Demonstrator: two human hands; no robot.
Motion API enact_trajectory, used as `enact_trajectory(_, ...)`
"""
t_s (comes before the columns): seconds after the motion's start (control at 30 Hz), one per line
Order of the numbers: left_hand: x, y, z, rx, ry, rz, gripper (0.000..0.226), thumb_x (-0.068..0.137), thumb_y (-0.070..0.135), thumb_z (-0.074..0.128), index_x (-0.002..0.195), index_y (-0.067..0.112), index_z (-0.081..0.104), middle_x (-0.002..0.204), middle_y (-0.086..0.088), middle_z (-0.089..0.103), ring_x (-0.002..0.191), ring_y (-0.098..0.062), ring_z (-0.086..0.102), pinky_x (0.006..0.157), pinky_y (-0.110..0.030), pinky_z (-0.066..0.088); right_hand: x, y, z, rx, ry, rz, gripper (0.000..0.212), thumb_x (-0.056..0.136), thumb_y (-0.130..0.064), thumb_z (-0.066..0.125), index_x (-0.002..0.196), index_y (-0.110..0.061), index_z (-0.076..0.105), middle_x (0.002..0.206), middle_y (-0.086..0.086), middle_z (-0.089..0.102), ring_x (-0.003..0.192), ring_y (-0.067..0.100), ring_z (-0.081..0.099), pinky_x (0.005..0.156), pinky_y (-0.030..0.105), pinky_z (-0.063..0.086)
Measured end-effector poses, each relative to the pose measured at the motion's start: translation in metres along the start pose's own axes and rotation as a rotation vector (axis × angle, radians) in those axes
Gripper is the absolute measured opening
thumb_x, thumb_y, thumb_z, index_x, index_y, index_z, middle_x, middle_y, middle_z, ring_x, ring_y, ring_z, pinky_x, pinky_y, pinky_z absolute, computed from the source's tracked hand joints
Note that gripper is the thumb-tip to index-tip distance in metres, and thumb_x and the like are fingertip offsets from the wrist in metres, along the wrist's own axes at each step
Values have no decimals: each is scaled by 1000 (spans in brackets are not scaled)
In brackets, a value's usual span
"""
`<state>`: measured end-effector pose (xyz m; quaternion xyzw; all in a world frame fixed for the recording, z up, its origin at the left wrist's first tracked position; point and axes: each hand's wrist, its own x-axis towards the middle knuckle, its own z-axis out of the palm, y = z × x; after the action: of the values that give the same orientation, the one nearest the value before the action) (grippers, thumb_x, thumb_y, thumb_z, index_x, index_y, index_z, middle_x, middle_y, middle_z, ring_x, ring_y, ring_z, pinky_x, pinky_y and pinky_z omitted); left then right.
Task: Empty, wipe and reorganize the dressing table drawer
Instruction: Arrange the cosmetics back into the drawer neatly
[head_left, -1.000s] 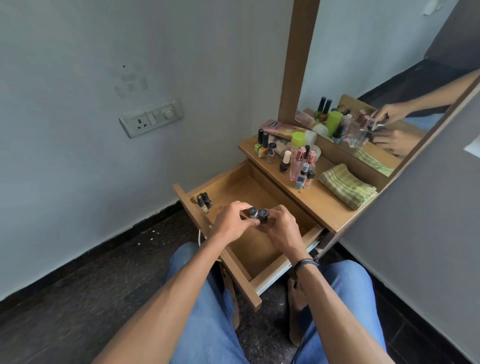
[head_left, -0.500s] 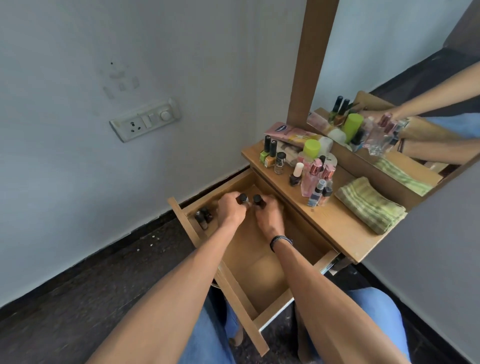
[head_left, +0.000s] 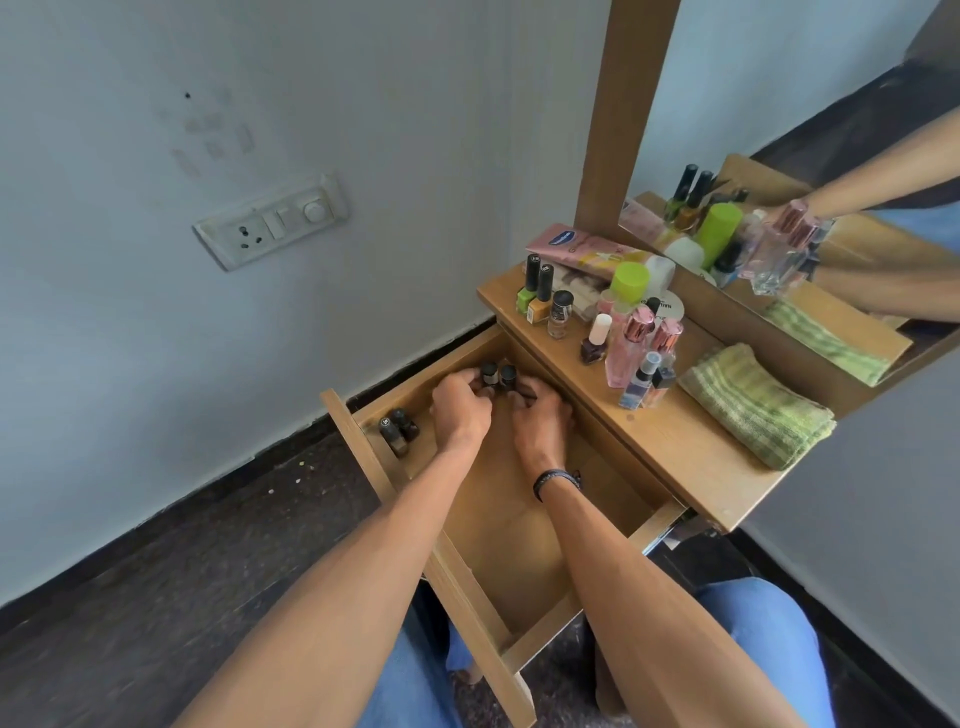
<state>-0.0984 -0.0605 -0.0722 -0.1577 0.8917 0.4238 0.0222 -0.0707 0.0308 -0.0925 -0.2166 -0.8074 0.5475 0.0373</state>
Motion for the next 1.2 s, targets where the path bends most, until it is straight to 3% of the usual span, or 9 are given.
enact_trajectory(0.2, 4, 2, 5, -10, 14, -51, 26, 95, 16, 68, 121, 17, 74, 118, -6, 73, 116, -28, 65, 103, -34, 47, 0, 3, 1, -34, 63, -14, 19, 98, -16, 58, 113, -19, 70, 109, 2, 74, 106, 24, 68, 98, 35, 51)
enact_trajectory(0.27, 6, 3, 7, -51, 14, -82, 26, 95, 16, 69, 120, 17, 74, 118, -6, 73, 115, -27, 66, 103, -33, 47, -1, 2, -1, -59, 61, -10, 16, 100, -17, 56, 110, -17, 69, 106, 3, 73, 101, 22, 66, 89, 27, 46)
enact_trajectory(0.37, 10, 6, 12, -93, 10, -93, 25, 95, 14, 69, 119, 18, 75, 119, -3, 73, 116, -23, 65, 104, -34, 47, 1, 3, 0, -118, 76, -6, 13, 101, -22, 54, 98, -17, 66, 94, 1, 71, 86, 20, 62, 77, 27, 39)
enact_trajectory(0.47, 12, 8, 16, -103, -10, -89, 26, 95, 12, 67, 119, 19, 75, 119, -1, 73, 115, -21, 65, 102, -32, 47, 4, 6, 2, -134, 85, 10, 18, 102, -29, 55, 89, -20, 63, 84, 1, 68, 80, 22, 64, 77, 32, 49)
enact_trajectory(0.63, 14, 9, 21, -172, -47, -66, 30, 92, 3, 66, 118, 16, 75, 109, 0, 76, 108, -15, 68, 104, -29, 48, 9, 7, 3, -187, 112, 9, 30, 103, -40, 51, 85, -21, 67, 82, 0, 69, 78, 25, 66, 76, 34, 52)
enact_trajectory(0.8, 15, 7, 19, -281, -104, -88, 34, 90, 2, 68, 121, 17, 72, 101, 7, 75, 102, -9, 66, 104, -29, 48, 10, 4, 1, -229, 100, 52, 43, 103, -47, 48, 71, -20, 57, 76, 3, 68, 71, 27, 64, 63, 31, 43)
enact_trajectory(0.97, 14, 5, 14, -280, -106, -135, 32, 90, 0, 65, 104, 27, 74, 93, 11, 73, 101, -12, 66, 100, -31, 50, 7, -1, -2, -237, 81, 62, 42, 103, -44, 48, 70, -20, 55, 76, 2, 67, 67, 23, 58, 60, 28, 35)
enact_trajectory(1.1, 9, 0, 8, -216, -184, -146, 41, 90, -2, 63, 126, 17, 68, 103, 7, 73, 100, -13, 66, 100, -35, 53, 2, -1, -5, -203, 66, 67, 42, 101, -39, 52, 65, -19, 53, 67, -2, 63, 64, 23, 60, 57, 27, 35)
enact_trajectory(1.2, 4, -1, 1, -180, -203, -132, 45, 91, -2, 63, 132, 17, 64, 114, 3, 72, 110, -17, 64, 105, -39, 50, -4, -5, -10, -209, 51, 63, 36, 100, -36, 53, 70, -18, 59, 67, -4, 64, 64, 20, 62, 61, 27, 41)
